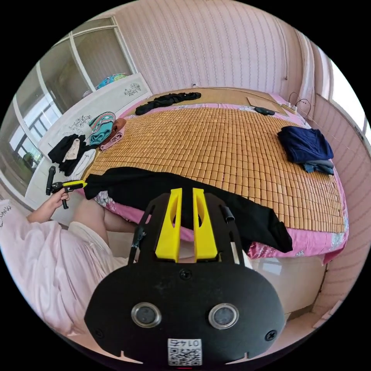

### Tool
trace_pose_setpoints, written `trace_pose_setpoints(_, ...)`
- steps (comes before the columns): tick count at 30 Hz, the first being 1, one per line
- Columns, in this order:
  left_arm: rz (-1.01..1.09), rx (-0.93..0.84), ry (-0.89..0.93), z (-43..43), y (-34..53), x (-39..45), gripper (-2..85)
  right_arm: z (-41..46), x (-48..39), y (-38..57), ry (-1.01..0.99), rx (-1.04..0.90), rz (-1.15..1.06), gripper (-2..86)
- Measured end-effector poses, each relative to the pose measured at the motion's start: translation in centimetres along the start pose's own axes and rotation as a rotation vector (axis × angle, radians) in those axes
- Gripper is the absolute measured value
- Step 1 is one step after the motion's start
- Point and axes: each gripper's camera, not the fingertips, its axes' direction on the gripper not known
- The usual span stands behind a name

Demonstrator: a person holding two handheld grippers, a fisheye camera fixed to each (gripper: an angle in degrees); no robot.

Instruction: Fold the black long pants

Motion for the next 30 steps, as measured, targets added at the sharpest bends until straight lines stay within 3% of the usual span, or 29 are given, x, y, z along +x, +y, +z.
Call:
trace_pose_setpoints(5,-0.025,-0.023,0.02,-1.6,5.9,2.5,-0.7,7.3,-11.1,-6.6,-0.235,-0.069,-0.315,8.0)
trace_pose_setpoints(7,-0.079,-0.09,0.044,-1.1,7.6,2.9,-0.8,10.7,-16.6,-9.6,-0.294,-0.127,-0.434,8.1)
trace_pose_setpoints(12,-0.275,-0.069,0.044,-2.6,9.7,1.0,-0.5,15.3,-24.9,-14.3,-0.385,-0.207,-0.606,8.5)
trace_pose_setpoints(18,-0.321,0.046,0.031,-3.0,6.5,0.4,6.8,20.9,-33.8,-17.7,-0.321,-0.336,-0.81,9.6)
trace_pose_setpoints(24,-0.253,-0.126,0.084,3.5,0.9,0.9,11.2,29.5,-40.1,-17.0,-0.165,-0.566,-0.883,9.4)
trace_pose_setpoints(28,-0.218,-0.239,0.122,6.5,-1.1,0.7,12.4,28.8,-39.6,-14.6,-0.085,-0.371,-0.967,8.0)
trace_pose_setpoints(30,-0.219,-0.298,0.194,7.7,-1.8,0.5,12.6,28.5,-39.1,-14.5,-0.097,-0.361,-0.979,6.3)
